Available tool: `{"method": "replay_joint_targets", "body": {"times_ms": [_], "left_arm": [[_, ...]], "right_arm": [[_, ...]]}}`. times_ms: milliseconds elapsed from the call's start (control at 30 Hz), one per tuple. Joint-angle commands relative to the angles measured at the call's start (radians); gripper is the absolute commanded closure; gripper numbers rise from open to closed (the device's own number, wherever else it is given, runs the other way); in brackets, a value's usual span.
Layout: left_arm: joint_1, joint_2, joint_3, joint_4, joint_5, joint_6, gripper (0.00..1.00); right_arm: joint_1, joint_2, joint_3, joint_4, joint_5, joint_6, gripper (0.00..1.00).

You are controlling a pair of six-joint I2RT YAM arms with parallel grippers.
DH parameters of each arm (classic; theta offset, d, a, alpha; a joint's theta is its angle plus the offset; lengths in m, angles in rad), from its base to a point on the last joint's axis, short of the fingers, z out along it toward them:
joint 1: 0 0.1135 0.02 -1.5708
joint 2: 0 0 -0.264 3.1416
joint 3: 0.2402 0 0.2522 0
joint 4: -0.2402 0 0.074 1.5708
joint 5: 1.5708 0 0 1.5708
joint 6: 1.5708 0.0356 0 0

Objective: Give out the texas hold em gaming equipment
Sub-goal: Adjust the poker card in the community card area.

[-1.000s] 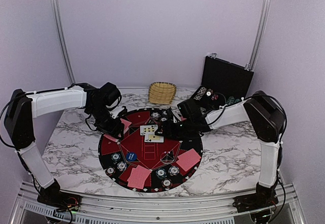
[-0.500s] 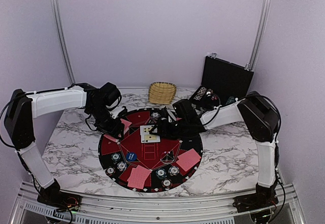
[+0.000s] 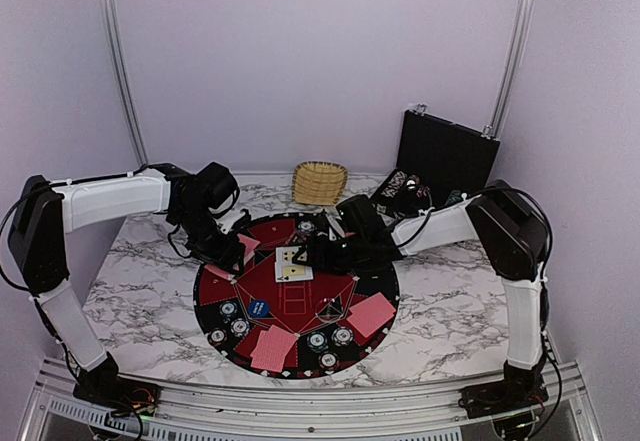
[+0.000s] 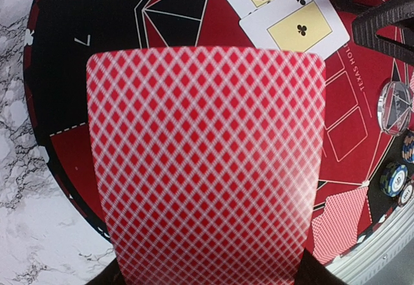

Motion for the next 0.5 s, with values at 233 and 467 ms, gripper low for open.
{"method": "replay_joint_targets", "body": {"times_ms": [233,467], "left_arm": [[0.005,-0.045,-0.004,0.014,0.000,0.008,0.58],[0.005,-0.047,-0.003,0.012,-0.017,0.003,0.58]], "right_arm": [[0.095,-0.111,0.010,-0.058,0.027,-0.021,0.25],[0.155,-0.054,0.037,-0.035,-0.001,0.006,0.25]]}}
